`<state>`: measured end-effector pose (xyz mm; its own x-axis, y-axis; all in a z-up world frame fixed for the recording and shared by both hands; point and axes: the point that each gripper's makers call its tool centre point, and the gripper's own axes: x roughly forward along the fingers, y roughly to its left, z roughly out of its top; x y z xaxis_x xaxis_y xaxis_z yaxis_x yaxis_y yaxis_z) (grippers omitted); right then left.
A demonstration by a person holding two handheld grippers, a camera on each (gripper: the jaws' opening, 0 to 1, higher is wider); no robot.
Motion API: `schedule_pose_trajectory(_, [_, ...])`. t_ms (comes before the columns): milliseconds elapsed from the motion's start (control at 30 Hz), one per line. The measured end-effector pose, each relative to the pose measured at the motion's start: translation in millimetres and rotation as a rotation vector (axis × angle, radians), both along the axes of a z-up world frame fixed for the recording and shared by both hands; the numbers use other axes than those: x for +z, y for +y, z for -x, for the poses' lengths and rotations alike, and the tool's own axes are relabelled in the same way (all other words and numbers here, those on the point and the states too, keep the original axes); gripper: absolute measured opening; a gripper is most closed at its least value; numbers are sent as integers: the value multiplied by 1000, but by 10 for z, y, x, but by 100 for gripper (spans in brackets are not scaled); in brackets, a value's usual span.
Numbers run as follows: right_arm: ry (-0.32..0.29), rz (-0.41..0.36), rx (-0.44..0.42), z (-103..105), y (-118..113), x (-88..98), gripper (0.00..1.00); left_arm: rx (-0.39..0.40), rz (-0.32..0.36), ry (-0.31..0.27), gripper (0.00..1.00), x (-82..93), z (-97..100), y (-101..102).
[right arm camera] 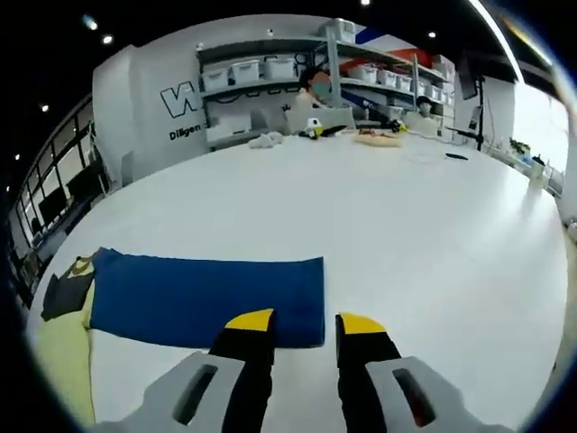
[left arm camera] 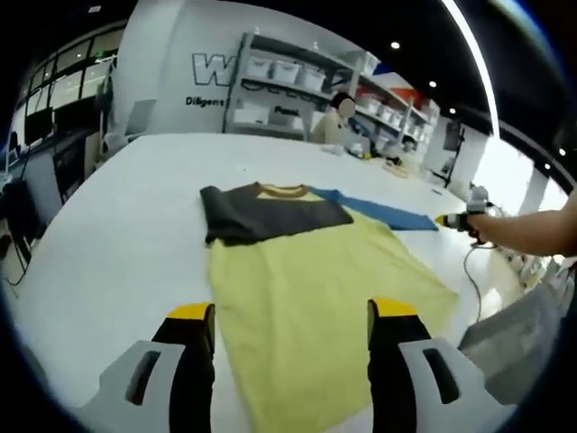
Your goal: Fold the garment on the visible template until the final outline fits inside the template.
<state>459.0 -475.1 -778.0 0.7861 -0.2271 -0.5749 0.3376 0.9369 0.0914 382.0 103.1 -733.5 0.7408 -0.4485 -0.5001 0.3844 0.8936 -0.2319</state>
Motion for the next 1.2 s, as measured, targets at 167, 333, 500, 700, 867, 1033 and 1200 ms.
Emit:
schedule_pose_trajectory(167, [25, 11, 6, 6, 21, -45, 22, 1, 0, 9, 62, -24, 8, 2])
schedule_pose_trajectory(333, [35, -8, -7, 18, -2, -85, 22, 7, 1, 22, 61, -46, 24, 18])
schedule_pose_trajectory(500, [18, -11, -10, -12, -4, -74, 19, 6, -1, 32, 60, -72, 30, 20])
schedule_pose_trajectory(700, [17, 0, 31, -91, 39, -88, 10, 8, -1, 40, 59, -89, 28, 25])
schedule_pose_trajectory(867, [30, 21, 40, -89, -23, -108, 2, 13, -3, 42, 58, -92, 28, 37])
schedule_pose_trajectory(1033, [56, 68, 67, -95, -44, -119, 0, 8, -7, 46, 58, -106, 32, 30])
schedule_pose_trajectory(1200, [38, 67, 53, -128, -94, -83, 0, 6, -11, 51, 57, -114, 42, 32])
